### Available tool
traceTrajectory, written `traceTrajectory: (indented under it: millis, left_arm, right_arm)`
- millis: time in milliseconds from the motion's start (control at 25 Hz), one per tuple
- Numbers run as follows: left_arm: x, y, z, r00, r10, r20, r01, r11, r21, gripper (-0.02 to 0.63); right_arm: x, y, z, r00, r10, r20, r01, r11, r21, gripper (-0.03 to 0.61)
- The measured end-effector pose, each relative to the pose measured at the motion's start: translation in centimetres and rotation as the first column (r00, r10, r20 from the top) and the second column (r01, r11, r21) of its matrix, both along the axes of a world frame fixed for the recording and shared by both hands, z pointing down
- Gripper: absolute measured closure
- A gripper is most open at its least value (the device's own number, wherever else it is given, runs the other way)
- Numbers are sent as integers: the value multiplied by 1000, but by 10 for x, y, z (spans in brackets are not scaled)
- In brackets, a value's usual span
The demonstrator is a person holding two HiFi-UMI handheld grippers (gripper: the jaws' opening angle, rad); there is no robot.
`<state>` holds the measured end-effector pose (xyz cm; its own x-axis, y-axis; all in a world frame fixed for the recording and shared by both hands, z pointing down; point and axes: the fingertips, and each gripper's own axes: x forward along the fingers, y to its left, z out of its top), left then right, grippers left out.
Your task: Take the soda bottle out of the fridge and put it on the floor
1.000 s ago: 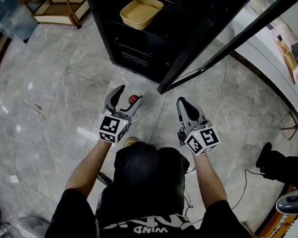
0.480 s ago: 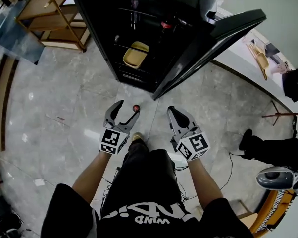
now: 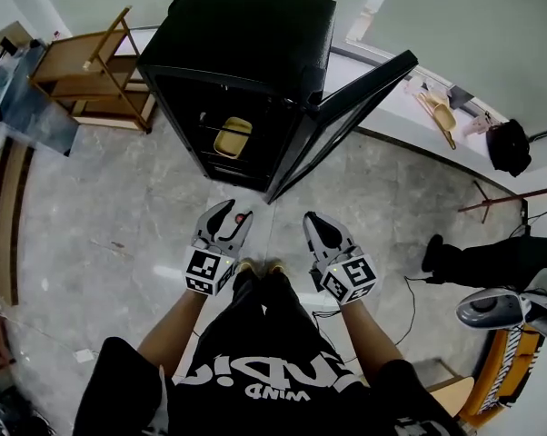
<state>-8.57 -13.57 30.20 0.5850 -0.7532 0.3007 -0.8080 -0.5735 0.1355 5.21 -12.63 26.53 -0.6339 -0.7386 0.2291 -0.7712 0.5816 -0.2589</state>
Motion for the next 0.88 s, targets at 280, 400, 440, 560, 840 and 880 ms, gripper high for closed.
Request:
traceTrajectory:
  millis: [280,400,440,560,840,880]
  left_arm:
    - [17,-12,-37,998,-22,-50,21,1000,-20,606]
    - [19,-10,-50,999,-17,-41,16,1000,-11,606]
    - [18,-8,-54,999,-21,-43,21,1000,-7,606]
    - [10,1,-68,998,-36,-52,36,999,-8,607]
    - [-10,25,-88,992,-102,-74,103,995,1,607]
    - [-12,25,-88,991,-113,-73,114,993,11,606]
  right_arm:
    - [15,-13,-27,1000,-8,-6,8,999,41,555]
    - [23,-16,-36,1000,-10,-10,11,998,57,555]
    - [26,-15,-40,1000,-11,-14,12,998,63,555]
    - [38,-11,-51,1000,9,-20,-7,997,78,555]
    - [72,-6,-70,994,113,-8,-111,989,98,555]
    - [73,-6,-71,993,119,-12,-117,988,105,555]
